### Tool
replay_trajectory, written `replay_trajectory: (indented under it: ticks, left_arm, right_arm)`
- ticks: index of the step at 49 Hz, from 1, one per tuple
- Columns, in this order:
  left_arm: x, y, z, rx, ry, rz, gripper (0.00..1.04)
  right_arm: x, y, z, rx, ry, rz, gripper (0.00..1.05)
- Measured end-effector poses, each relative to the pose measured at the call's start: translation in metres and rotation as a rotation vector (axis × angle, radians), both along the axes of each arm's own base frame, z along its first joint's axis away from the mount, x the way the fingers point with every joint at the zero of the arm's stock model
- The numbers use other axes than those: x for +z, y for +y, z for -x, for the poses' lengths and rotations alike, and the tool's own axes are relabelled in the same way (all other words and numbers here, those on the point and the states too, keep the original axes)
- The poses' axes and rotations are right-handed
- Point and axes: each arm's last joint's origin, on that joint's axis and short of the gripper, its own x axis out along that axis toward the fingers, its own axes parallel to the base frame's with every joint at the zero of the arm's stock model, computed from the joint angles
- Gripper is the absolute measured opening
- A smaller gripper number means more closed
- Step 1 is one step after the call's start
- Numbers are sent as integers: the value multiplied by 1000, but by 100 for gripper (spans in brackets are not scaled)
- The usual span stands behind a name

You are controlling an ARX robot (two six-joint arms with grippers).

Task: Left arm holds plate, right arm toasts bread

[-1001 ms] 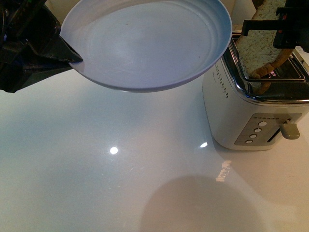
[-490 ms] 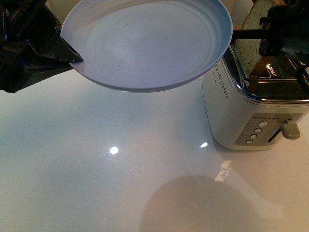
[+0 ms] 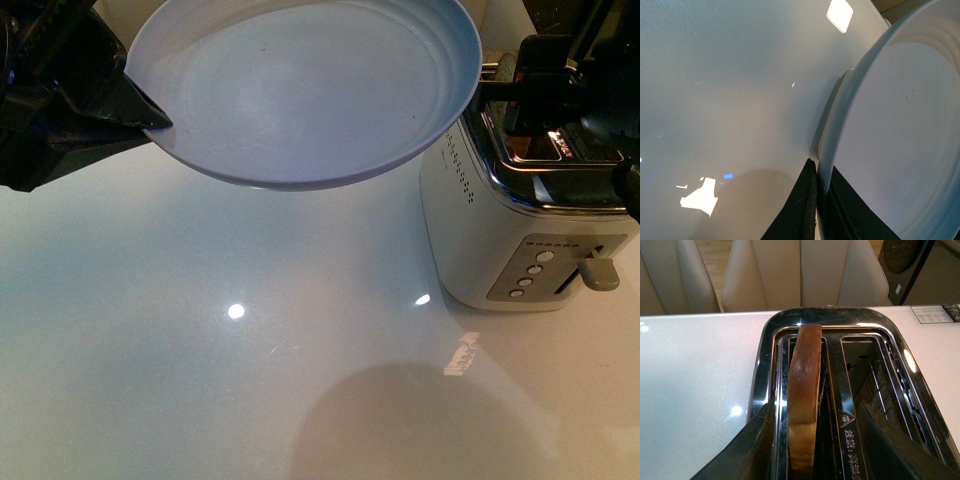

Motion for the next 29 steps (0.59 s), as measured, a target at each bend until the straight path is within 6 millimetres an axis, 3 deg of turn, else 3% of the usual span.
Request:
replay_trajectory:
  ticks: [17,26,29]
  left_arm:
    - [0,0,0,0,0,0,3]
    - [0,0,0,0,0,0,3]
    - [0,0,0,1,0,0,3]
  right_arm:
    - [17,-17,35,-93,-67,-31,97]
    - [22,-39,66,-182,-94,-69,96]
    - [23,-43,69,-124,-129,-77,91]
